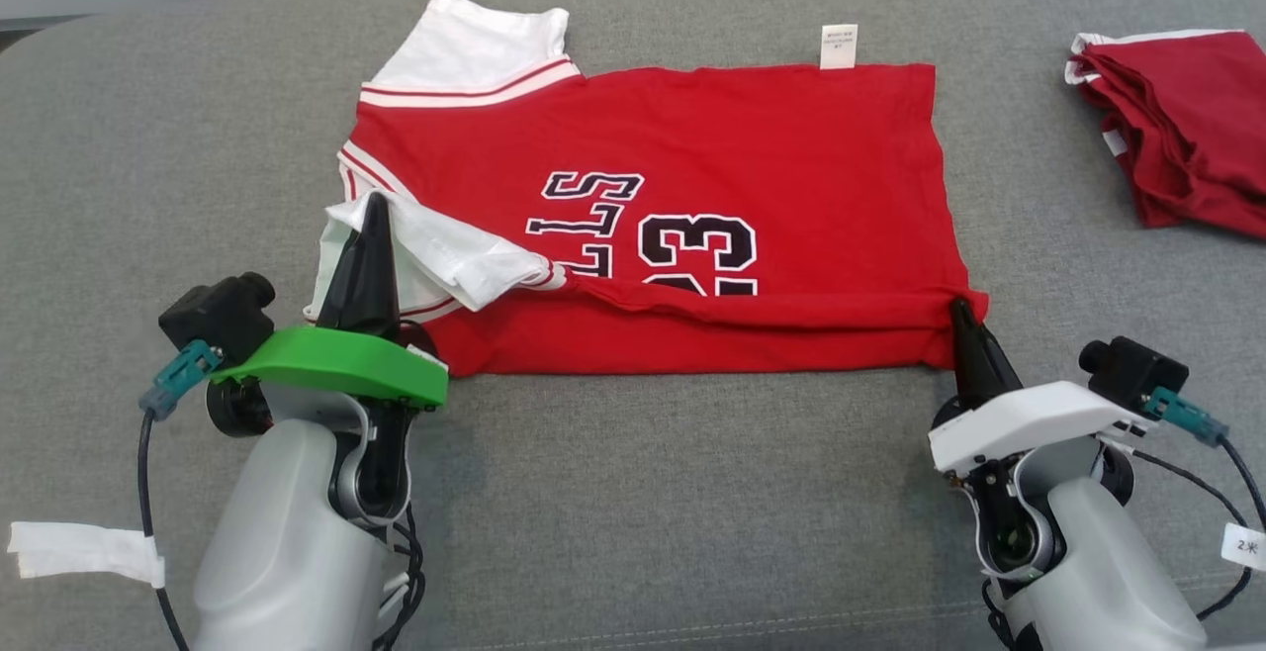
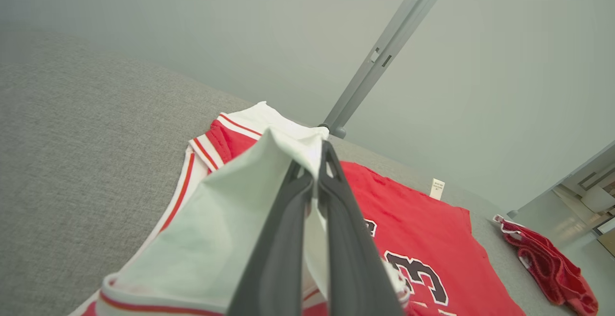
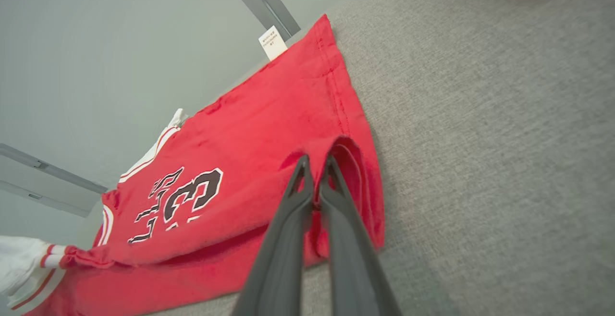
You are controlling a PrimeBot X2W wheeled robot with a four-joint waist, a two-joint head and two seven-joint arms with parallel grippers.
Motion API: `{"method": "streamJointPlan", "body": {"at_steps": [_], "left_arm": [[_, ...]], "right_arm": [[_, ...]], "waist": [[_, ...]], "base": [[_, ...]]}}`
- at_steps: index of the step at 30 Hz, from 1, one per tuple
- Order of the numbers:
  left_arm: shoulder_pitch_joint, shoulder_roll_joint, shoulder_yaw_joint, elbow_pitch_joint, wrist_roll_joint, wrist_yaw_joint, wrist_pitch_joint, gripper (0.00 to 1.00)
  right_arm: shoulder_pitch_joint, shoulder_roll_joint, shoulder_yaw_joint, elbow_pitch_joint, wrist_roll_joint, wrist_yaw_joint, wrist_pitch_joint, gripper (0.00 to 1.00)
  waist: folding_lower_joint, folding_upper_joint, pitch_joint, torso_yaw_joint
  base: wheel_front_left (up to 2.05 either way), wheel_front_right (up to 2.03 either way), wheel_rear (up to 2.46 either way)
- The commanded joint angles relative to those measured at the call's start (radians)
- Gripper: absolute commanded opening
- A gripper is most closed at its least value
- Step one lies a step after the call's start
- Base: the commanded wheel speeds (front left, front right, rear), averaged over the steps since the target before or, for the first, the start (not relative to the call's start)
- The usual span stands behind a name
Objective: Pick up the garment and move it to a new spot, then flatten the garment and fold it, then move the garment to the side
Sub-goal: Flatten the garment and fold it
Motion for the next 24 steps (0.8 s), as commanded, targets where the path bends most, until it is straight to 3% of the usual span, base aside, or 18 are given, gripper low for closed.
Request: {"method": "streamJointPlan", "body": {"at_steps": [1, 10, 12, 13, 15, 16, 24], "left_arm": [[-0.026, 0.001, 0.006, 0.011, 0.006, -0.003, 0.0, 0.0], [-0.085, -0.005, 0.04, 0.059, 0.051, -0.002, 0.0, 0.0], [-0.088, -0.005, 0.052, 0.061, 0.055, -0.002, 0.0, 0.0], [-0.089, -0.005, 0.057, 0.06, 0.062, -0.002, 0.0, 0.2], [-0.09, -0.006, 0.06, 0.06, 0.063, -0.002, 0.0, 0.77], [-0.091, -0.006, 0.06, 0.061, 0.062, -0.002, 0.0, 1.0], [-0.078, -0.005, 0.039, 0.006, 0.048, -0.002, 0.0, 1.0]], "right_arm": [[-0.024, -0.002, 0.003, 0.018, 0.0, -0.001, -0.002, 0.0], [-0.139, 0.0, 0.041, 0.126, 0.001, -0.001, -0.028, 0.0], [-0.154, 0.0, 0.052, 0.135, 0.005, -0.001, -0.039, 0.44], [-0.159, 0.0, 0.057, 0.14, 0.006, -0.001, -0.045, 1.0], [-0.169, 0.0, 0.07, 0.146, 0.003, -0.001, -0.054, 1.0], [-0.173, -0.001, 0.072, 0.149, 0.004, -0.001, -0.058, 1.0], [-0.186, -0.011, 0.062, 0.085, -0.085, -0.001, -0.084, 1.0]], "waist": [[0.0, 0.0097, 0.049, -0.027], [0.0, 0.0097, 0.089, -0.041], [0.0, 0.0097, 0.09, -0.041], [0.0, 0.0097, 0.089, -0.041], [0.0, 0.0097, 0.088, -0.04], [0.0, 0.0097, 0.087, -0.04], [0.0, 0.0097, 0.072, -0.037]], "base": [[0.0, 0.0, 0.0], [0.0, 0.0, 0.0], [0.0, 0.0, 0.0], [0.0, 0.0, 0.0], [0.0, 0.0, 0.0], [0.0, 0.0, 0.0], [0.0, 0.0, 0.0]]}}
